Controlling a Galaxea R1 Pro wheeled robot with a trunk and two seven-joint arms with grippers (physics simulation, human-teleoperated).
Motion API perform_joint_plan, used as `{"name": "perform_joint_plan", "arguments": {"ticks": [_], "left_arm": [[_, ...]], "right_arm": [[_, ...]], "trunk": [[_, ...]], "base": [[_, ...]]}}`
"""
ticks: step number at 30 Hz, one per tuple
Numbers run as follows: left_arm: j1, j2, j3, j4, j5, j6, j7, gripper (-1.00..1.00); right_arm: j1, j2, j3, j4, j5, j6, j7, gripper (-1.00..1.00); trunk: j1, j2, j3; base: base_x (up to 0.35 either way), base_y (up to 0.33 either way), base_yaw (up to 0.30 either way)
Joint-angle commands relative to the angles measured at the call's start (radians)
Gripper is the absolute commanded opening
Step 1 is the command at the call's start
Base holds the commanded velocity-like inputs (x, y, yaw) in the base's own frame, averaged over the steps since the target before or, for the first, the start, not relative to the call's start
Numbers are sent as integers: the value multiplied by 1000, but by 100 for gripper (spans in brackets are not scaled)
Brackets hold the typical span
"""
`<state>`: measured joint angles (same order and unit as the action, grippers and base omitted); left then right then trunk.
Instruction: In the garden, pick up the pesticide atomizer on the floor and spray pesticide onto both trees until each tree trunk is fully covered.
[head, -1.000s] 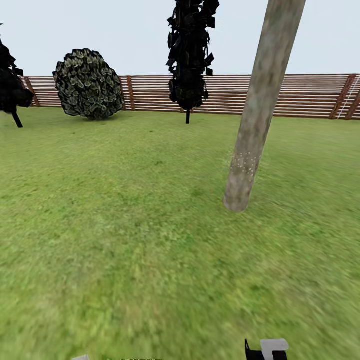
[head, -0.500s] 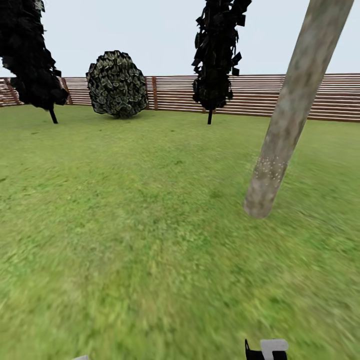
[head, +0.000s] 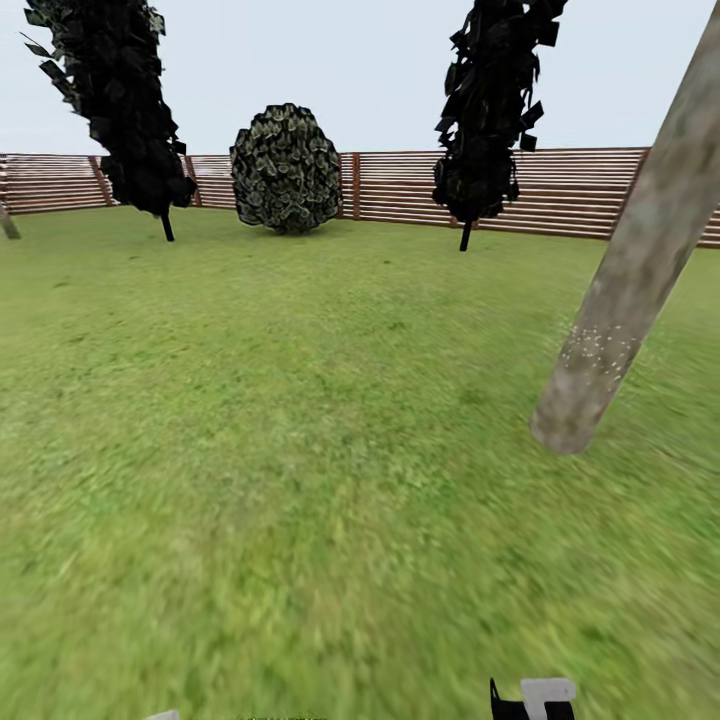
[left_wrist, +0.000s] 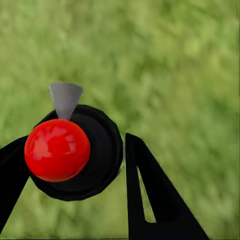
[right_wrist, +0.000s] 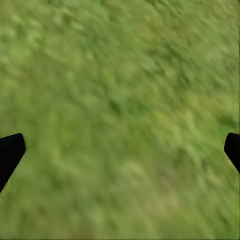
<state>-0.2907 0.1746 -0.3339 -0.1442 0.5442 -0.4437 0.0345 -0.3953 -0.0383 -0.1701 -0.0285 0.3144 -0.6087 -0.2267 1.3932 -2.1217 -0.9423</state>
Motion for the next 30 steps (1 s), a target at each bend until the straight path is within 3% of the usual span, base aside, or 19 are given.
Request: {"name": "perform_joint_plan", "arguments": {"ticks": [1,30], "left_arm": [[-1,0,-8,0,5,-3,4,-100],[-1,0,-9,0,5,-3,3,-100]], "right_arm": [[0,0,-6,1,11,-2,-5,100],[0,0,-6,1,11,-2,-5,100]], "trunk": [[0,0,-1],[0,0,-1]], "base": [[0,0,279],[0,0,279]]}}
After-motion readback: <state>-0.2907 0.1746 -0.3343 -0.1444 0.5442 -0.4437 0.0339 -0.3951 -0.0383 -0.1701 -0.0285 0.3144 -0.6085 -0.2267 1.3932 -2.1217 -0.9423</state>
